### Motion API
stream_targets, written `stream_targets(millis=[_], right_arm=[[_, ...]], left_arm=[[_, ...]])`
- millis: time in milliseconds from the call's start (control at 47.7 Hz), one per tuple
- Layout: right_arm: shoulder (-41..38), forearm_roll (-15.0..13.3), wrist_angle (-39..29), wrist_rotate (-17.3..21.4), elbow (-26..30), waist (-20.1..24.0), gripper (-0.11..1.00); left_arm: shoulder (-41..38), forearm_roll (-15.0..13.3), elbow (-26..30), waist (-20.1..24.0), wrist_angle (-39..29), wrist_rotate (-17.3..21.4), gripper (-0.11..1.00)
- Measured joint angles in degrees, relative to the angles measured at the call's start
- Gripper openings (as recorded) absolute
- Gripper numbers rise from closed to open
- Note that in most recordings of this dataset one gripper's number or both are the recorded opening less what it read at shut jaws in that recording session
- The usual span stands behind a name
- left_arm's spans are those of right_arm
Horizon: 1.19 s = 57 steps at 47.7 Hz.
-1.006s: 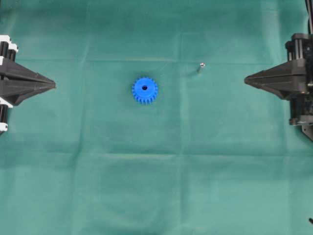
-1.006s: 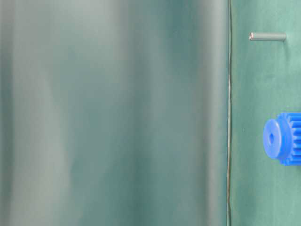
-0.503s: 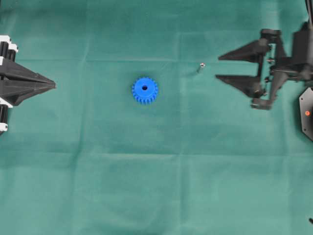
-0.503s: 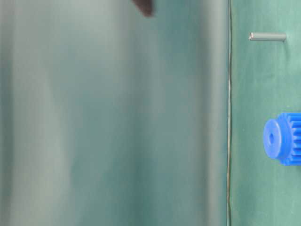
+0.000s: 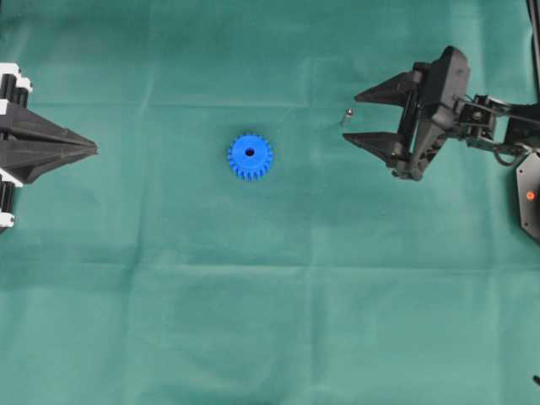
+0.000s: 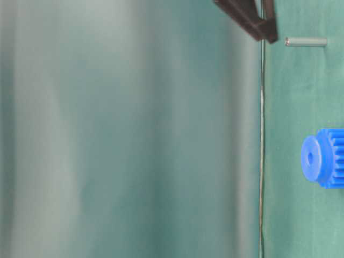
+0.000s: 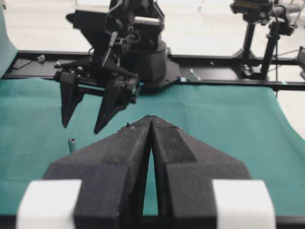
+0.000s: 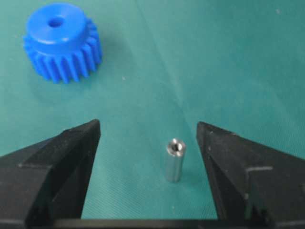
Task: Insert the shaft placed at a random location into the center hole of the small gear at another random location.
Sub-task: 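Lower the right gripper and close it on the silver shaft, then lift the shaft upright with the right gripper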
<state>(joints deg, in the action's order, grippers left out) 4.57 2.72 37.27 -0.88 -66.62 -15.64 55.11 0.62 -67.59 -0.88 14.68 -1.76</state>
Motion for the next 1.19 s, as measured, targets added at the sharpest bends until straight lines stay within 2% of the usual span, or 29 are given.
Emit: stream_targets(millis=[230, 398, 482, 545, 691, 754, 1194], right_arm=[[-5.7, 1.0, 2.9, 0.0, 0.9, -0.2, 0.82], [-6.2, 1.3, 3.1, 0.0, 1.3, -0.3, 0.80], [-6.3, 1.5, 3.1, 0.0, 1.4, -0.6, 0.76], [-6.3, 1.8, 3.1, 0.0, 1.4, -1.0, 0.67], [-6.3, 2.0, 3.1, -0.1, 1.3, -1.6, 0.25], [-6.3, 2.0, 3.1, -0.1, 1.3, -1.8, 0.13], [-5.9, 2.0, 2.7, -0.1, 1.3, -1.8, 0.13]], left_arm=[[0.0, -0.1, 0.0, 0.0, -0.2, 0.0, 0.00], [0.0, 0.0, 0.0, 0.0, -0.4, 0.0, 0.00], [0.0, -0.1, 0.0, 0.0, -0.9, 0.0, 0.00], [0.0, 0.0, 0.0, -0.1, -1.3, 0.0, 0.00], [0.0, 0.0, 0.0, 0.0, -1.7, 0.0, 0.00], [0.0, 0.0, 0.0, 0.0, -1.7, 0.0, 0.00], [0.0, 0.0, -0.1, 0.0, -1.8, 0.1, 0.00]])
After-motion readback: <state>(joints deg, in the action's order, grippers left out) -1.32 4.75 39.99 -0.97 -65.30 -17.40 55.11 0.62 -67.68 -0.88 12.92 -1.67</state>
